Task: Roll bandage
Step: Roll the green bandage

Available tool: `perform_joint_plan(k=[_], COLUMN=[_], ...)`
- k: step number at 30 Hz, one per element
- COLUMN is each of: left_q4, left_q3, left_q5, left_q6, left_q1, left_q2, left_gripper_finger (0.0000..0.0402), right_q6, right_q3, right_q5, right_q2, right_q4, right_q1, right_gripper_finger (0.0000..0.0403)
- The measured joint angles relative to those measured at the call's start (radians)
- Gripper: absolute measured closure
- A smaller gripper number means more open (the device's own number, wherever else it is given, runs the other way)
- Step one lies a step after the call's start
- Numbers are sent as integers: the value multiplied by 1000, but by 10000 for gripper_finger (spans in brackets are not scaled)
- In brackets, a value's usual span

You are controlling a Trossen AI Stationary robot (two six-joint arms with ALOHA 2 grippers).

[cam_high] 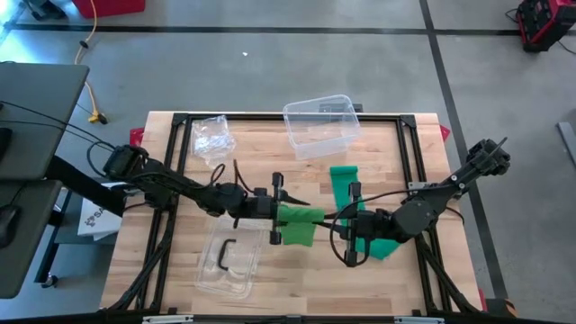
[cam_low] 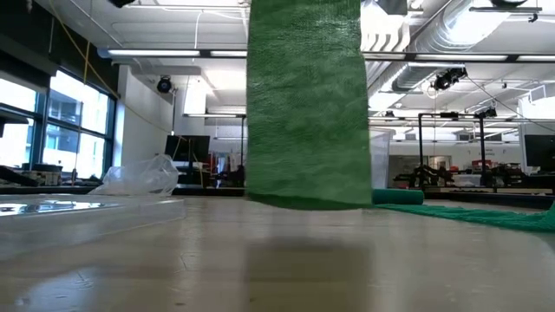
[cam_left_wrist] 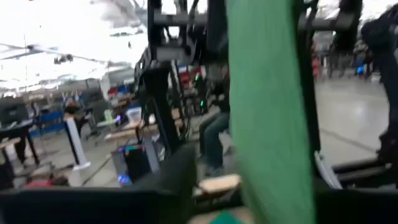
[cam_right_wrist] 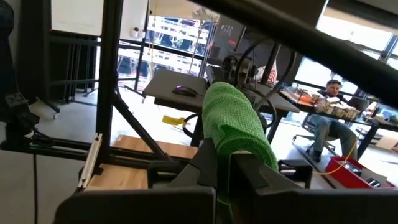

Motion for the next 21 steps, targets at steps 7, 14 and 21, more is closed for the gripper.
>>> perform_joint_plan(k=[7, 14, 21], left_q4=[-87, 34, 156], left_q3=[-28, -174, -314], left_q5=[-100, -122, -75], left_q6=[-10, -110, -254], left_q1=[27, 122, 176], left_q2=[-1, -2, -3], left_gripper_finger=[399, 401, 401], right_q6=[32, 83, -7], right_q3=[0, 0, 0], right_q5=[-17, -106, -110], right_q2=[0, 0, 2], right_q4=[0, 1, 25], right_q1=[25, 43, 63], right_gripper_finger=[400, 398, 398])
